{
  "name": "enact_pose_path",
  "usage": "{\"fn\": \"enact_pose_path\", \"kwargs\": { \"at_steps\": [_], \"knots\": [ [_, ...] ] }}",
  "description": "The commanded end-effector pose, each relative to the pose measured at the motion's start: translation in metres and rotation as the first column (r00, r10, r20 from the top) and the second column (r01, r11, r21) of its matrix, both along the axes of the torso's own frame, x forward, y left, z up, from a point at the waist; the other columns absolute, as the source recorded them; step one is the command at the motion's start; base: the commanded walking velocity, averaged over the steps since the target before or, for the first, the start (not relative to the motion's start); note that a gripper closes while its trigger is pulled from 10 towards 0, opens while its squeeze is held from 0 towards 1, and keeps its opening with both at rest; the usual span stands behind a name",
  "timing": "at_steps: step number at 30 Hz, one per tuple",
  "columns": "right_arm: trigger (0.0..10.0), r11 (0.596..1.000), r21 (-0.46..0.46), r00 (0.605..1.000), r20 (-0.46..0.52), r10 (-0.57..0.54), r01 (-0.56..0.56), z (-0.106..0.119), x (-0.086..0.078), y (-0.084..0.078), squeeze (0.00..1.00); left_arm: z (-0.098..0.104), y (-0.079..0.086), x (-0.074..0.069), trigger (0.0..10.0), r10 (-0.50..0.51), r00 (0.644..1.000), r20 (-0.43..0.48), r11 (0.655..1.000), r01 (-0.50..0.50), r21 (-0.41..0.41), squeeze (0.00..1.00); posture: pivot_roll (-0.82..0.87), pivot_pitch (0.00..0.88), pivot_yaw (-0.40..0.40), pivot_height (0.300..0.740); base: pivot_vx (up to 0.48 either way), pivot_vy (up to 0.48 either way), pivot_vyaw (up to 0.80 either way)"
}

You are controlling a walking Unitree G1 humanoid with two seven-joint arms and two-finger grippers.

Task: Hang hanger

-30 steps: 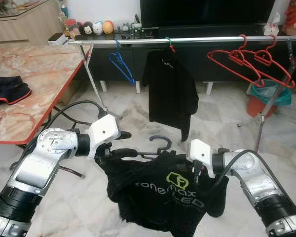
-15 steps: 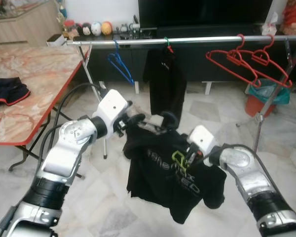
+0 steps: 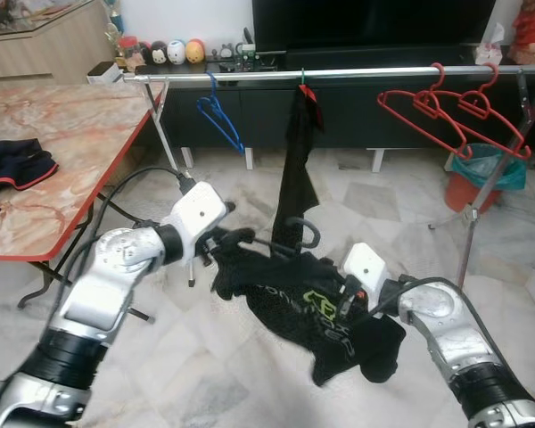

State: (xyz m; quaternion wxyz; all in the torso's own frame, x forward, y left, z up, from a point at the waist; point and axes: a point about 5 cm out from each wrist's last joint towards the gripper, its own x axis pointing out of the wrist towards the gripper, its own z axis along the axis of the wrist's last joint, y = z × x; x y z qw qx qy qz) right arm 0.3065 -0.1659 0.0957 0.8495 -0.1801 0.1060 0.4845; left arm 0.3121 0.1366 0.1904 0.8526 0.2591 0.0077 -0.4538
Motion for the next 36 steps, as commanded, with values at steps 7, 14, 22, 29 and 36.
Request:
{"fn": "enact_pose_path", "kwargs": {
  "at_steps": [7,14,22,29,36],
  "knots": [
    [10.0,0.985,0.032,0.983,0.065,0.170,-0.172,0.022,-0.001,0.018,0.00,-0.007,-0.012,-0.019,10.0,-0.158,0.986,-0.054,0.985,0.161,0.056,0.00,0.01,0.000,0.072,0.719,0.000,0.000,0.00],
    [10.0,0.977,0.030,0.976,0.056,0.210,-0.212,0.023,-0.002,0.020,0.00,-0.010,-0.014,-0.023,10.0,-0.217,0.972,-0.092,0.972,0.224,0.072,0.00,0.01,0.000,0.077,0.719,0.000,0.000,0.00],
    [10.0,0.970,0.033,0.969,0.063,0.240,-0.243,0.026,-0.004,0.025,0.00,-0.013,-0.017,-0.032,10.0,-0.300,0.941,-0.158,0.945,0.315,0.086,0.00,0.01,0.000,0.086,0.719,0.000,0.000,0.00],
    [10.0,0.962,0.031,0.961,0.068,0.269,-0.271,0.026,-0.006,0.028,0.00,-0.012,-0.021,-0.035,10.0,-0.328,0.929,-0.173,0.936,0.344,0.072,0.00,0.01,0.000,0.090,0.719,0.000,0.000,0.00],
    [10.0,0.950,0.043,0.949,0.065,0.307,-0.310,0.027,-0.009,0.034,0.00,-0.013,-0.030,-0.036,10.0,-0.345,0.923,-0.172,0.933,0.357,0.044,0.00,0.01,0.000,0.093,0.719,0.000,0.000,0.00]
  ]
}}
